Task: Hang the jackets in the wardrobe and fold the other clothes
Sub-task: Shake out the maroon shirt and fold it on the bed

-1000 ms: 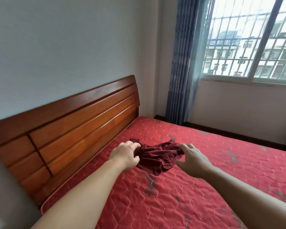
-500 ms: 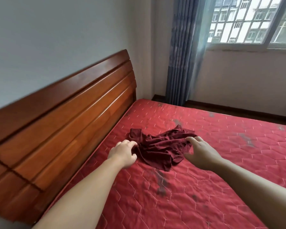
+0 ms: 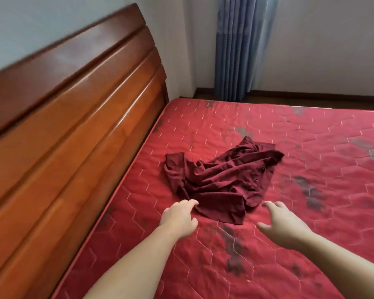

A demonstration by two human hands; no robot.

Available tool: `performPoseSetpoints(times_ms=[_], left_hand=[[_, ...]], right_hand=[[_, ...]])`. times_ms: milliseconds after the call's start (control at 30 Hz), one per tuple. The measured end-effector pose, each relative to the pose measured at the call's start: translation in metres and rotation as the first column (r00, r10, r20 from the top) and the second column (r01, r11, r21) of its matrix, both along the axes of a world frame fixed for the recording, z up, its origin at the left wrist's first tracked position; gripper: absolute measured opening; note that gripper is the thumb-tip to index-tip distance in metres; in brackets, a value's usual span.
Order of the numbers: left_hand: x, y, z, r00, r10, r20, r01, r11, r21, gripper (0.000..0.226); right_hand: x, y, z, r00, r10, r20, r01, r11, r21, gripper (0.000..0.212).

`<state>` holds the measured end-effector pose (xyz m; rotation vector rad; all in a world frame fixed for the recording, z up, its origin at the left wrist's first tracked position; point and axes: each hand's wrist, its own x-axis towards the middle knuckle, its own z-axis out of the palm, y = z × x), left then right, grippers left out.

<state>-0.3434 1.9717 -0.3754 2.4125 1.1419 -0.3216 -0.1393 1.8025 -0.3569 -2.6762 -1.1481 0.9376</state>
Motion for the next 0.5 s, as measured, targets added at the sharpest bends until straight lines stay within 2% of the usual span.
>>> performPoseSetpoints(times_ms=[100,167,233,300,367,400,433,500], left_hand=[[0.027,0.019,-0.099,0.991,0.122,0.046,-0.112,0.977,-0.179,0.063],[0.041,0.028,-0.16,0.997,0.07,0.025,-0.064,0.98,-0.191,0.064],[0.054,0.042,-0.214,0.989,-0.137,-0.054,0.133,0.989,-0.07,0.066],[0.063,0.062,-0.252,0.96,-0.244,-0.14,0.255,0.965,0.064,0.075],[0.063,0.082,-0.287,0.962,-0.196,-0.191,0.22,0.969,0.115,0.084],[0.058,0.089,-0.299,0.969,-0.151,-0.194,0.176,0.977,0.119,0.083],[0.051,0.092,-0.313,0.974,-0.123,-0.189,0.149,0.98,0.133,0.08],[0.04,0.09,-0.332,0.988,-0.104,-0.113,0.131,0.957,0.259,0.075]], right_hand=[[0.007,0.033,-0.094,0.996,-0.086,-0.036,0.084,0.994,-0.064,0.057],[0.009,0.057,-0.156,0.99,-0.119,-0.076,0.113,0.991,-0.075,0.051],[0.01,0.077,-0.211,0.991,-0.113,-0.071,0.109,0.993,-0.05,0.046],[0.01,0.093,-0.26,0.999,-0.048,0.023,0.048,0.999,-0.023,0.061],[0.007,0.099,-0.303,0.988,0.047,0.149,-0.04,0.998,-0.05,0.082],[0.004,0.099,-0.318,0.976,0.075,0.204,-0.066,0.997,-0.05,0.085],[-0.001,0.095,-0.334,0.962,0.089,0.258,-0.083,0.996,-0.032,0.082],[-0.006,0.085,-0.354,0.924,0.07,0.376,-0.103,0.992,0.067,0.071]])
